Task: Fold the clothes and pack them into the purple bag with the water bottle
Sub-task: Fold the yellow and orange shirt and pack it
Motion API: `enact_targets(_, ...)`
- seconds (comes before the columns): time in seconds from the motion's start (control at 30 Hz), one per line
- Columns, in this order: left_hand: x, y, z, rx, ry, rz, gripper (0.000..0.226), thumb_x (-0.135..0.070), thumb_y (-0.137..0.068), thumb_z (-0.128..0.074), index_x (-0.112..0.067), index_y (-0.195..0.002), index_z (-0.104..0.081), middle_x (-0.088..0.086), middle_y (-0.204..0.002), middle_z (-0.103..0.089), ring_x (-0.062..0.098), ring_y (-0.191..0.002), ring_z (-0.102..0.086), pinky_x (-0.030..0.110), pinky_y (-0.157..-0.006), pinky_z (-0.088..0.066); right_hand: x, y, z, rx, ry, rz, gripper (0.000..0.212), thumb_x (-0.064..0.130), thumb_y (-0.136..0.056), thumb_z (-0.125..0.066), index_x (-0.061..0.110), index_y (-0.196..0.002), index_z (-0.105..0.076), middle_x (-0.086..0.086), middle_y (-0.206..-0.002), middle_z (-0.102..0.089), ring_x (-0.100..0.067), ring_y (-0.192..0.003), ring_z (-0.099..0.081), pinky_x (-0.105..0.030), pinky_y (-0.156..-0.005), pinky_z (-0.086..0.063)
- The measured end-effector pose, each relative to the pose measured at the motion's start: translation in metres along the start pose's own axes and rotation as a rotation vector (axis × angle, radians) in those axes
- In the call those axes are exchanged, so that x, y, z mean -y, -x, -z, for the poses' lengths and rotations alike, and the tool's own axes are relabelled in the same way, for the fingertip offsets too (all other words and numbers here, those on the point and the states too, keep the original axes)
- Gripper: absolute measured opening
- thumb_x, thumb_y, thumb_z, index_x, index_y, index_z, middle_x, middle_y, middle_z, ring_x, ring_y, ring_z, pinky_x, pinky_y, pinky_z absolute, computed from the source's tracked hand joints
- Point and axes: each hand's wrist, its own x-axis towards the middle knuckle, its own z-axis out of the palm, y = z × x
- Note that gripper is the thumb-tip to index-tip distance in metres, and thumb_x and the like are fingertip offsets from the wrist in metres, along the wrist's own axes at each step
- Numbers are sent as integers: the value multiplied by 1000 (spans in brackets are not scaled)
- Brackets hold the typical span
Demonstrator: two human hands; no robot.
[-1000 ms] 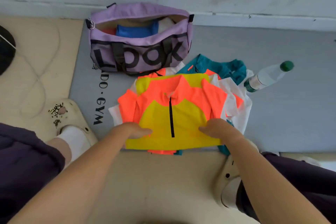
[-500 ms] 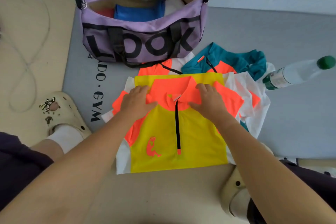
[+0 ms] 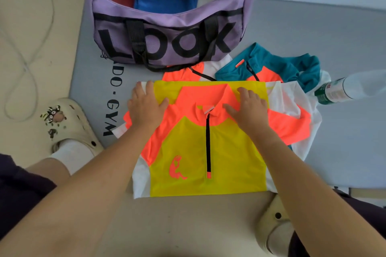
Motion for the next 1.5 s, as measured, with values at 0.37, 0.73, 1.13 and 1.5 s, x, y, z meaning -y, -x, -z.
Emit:
enact_targets(0.37, 0, -1, 2, -157, 140, -141, 36, -40, -84, -69, -12, -103, -57, 7, -102, -62, 30, -100, -55, 42, -85, -36, -11, -25, -9, 163, -266, -235, 34, 47, -81, -71, 20, -82, -51, 8, -75, -50, -22, -85, -51, -44, -86, -38)
enact_targets(0.73, -26, 1, -12, 3, 260, -144, 21, -39, -90, -64, -18, -84, -64, 3, -83, -64, 29, -92, -57, 37, -78, -25, -22, -20, -12, 34, -438, -163, 25, 31, -87, -69, 8, -88, -60, -1, -81, -56, -24, -82, -53, -42, -79, -41)
enact_targets(1.13, -125, 99, -56, 309, -101, -698, 65, -58, -91, -49, -32, -148, -35, 9, -158, -28, 29, -144, -25, 49, -109, -27, -91, -10, 29, 302, 68, -67, 52, 71, -69, -67, 26, -91, -52, 8, -86, -54, -19, -89, -48, -40, -87, -27)
enact_targets(1.5, -131, 97, -72, 450, -203, -534, 79, -76, -88, -31, -46, -152, 3, 4, -165, 6, 20, -151, 5, 48, -116, -5, -163, 29, 87, 337, -263, -154, 42, 40, -84, -70, 15, -61, -47, 2, -65, -41, -17, -64, -41, -29, -56, -30)
